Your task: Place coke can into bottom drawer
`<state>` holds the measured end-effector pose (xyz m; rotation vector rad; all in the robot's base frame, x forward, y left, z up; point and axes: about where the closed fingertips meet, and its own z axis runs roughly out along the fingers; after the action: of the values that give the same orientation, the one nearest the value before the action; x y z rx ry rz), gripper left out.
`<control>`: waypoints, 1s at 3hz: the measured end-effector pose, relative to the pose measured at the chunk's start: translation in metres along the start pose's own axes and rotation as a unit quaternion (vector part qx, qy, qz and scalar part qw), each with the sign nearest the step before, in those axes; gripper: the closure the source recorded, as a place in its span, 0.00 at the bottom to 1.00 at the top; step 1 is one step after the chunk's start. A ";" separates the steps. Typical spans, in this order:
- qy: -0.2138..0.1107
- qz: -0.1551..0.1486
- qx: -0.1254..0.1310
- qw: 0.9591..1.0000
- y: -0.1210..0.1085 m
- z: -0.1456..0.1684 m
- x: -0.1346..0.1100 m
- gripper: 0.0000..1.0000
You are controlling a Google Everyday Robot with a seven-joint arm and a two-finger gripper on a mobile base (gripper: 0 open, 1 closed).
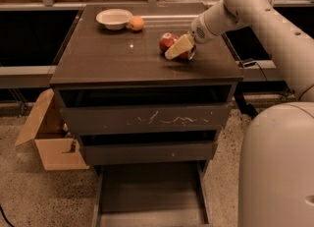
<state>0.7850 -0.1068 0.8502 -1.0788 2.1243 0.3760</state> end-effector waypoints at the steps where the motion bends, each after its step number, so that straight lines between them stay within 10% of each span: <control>1: -0.003 0.002 -0.006 1.000 -0.003 0.016 0.000 0.42; 3: -0.050 -0.088 -0.038 0.994 0.046 -0.024 -0.031 1.00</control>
Offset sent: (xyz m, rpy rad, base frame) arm 0.0090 0.0218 -0.0070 0.0008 -0.0213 0.0665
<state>0.7500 -0.0739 0.8869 -1.2529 1.9230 0.4198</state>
